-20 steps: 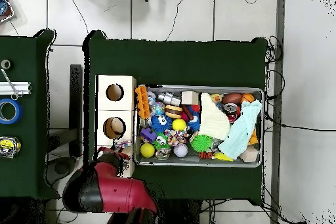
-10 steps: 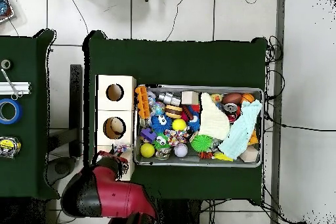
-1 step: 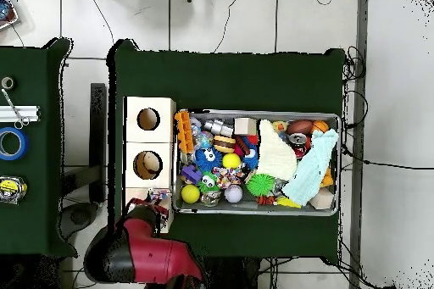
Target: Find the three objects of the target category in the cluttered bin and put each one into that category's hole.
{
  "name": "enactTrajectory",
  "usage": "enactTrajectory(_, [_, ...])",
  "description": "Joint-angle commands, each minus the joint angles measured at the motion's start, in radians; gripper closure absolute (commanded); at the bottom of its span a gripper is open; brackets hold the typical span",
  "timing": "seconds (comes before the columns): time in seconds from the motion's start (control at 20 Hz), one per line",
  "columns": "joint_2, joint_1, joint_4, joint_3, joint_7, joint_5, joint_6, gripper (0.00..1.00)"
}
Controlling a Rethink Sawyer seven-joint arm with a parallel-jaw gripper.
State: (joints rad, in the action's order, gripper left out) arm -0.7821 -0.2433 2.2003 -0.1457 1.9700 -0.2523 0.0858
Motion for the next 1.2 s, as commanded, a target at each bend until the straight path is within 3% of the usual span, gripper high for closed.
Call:
enactTrajectory(0.05, [0.066, 0.017, 0.098, 0.083, 0.279, -0.010, 0.079, 1.00])
enactTrajectory(0.65, [-0.002, -0.049, 0.124, 0.077, 0.283, -0.088, -0.002, 1.00])
enactTrajectory(1.2, [0.009, -0.056, 0.128, 0.108, 0.292, -0.119, 0.019, 1.00])
